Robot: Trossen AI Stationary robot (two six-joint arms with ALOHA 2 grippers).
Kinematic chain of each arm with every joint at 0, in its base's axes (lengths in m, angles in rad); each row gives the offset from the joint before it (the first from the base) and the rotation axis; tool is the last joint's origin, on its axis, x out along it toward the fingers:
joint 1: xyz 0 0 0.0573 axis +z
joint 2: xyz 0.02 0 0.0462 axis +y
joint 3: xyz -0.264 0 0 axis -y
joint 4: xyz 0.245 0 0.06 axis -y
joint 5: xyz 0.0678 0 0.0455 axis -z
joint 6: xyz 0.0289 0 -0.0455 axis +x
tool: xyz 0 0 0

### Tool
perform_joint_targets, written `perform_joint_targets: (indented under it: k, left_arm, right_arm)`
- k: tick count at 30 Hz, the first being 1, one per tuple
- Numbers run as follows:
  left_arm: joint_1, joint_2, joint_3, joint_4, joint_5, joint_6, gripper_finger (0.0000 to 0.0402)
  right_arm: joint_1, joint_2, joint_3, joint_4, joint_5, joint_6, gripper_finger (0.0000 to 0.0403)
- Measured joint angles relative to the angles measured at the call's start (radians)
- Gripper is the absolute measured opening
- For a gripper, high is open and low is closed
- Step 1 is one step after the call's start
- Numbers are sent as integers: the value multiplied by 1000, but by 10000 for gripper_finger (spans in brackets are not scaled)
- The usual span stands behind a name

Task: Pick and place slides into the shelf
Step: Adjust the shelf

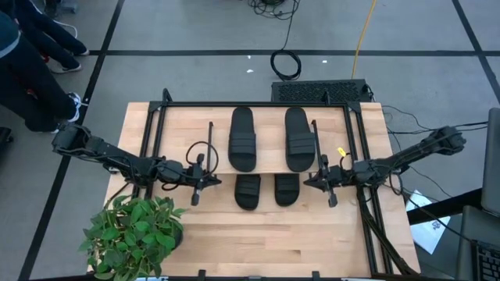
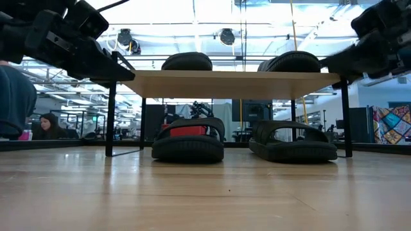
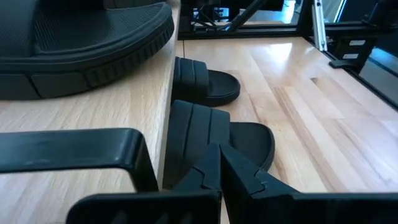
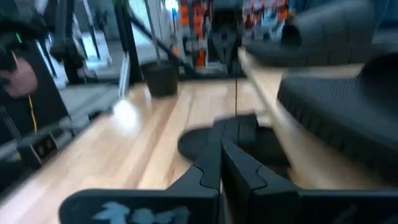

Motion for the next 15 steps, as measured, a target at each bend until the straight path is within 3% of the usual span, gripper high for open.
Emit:
perform_joint_targets:
  k: [6,15]
  left_arm:
    - [-47,0,0,25,-10,-5,0]
    - [-85,0,0,17,-62,-1,0]
  right_arm:
    - [4,-113,0,-29,11,-44,0]
    - [-1,-342,0,-283,40,-58,0]
